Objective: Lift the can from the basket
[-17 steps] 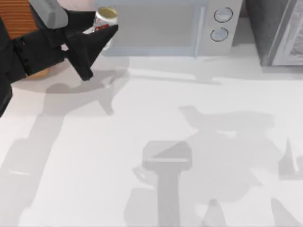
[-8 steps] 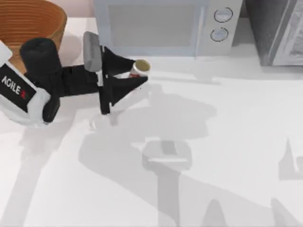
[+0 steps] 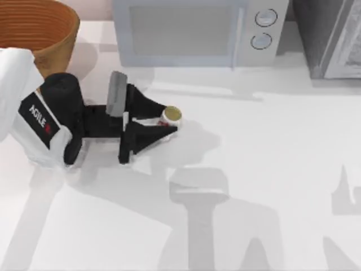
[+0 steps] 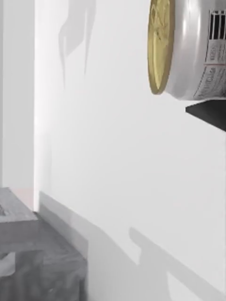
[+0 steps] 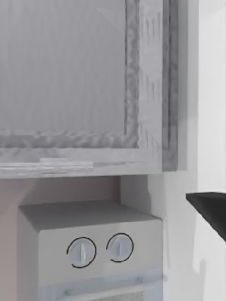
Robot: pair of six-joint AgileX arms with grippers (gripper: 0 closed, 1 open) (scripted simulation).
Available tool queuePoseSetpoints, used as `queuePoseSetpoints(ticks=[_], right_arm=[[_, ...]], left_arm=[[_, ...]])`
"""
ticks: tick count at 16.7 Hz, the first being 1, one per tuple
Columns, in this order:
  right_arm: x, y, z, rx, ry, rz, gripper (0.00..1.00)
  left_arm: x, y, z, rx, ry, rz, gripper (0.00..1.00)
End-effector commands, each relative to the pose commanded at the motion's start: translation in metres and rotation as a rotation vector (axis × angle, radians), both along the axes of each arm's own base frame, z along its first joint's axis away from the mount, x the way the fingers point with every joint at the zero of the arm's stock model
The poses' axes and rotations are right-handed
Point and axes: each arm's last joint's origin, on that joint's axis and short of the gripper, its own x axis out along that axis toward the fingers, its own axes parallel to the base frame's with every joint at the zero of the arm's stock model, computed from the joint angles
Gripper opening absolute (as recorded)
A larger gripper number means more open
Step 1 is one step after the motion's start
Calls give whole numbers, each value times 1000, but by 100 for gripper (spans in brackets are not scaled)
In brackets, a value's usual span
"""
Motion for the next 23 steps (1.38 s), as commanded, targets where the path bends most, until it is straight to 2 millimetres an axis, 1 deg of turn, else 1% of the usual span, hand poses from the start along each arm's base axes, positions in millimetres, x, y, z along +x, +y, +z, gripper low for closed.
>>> queuePoseSetpoints(ticks=[6, 19, 20, 23], right_arm=[[0, 0, 0, 0, 0, 0, 100], [0, 0, 0, 0, 0, 0, 100], [0, 0, 0, 0, 0, 0, 100], [0, 0, 0, 0, 0, 0, 100]], left_arm=[[0, 0, -1, 0, 0, -2, 0], [0, 0, -1, 0, 0, -2, 98], [0, 0, -1, 0, 0, -2, 100], [0, 0, -1, 0, 0, -2, 100]])
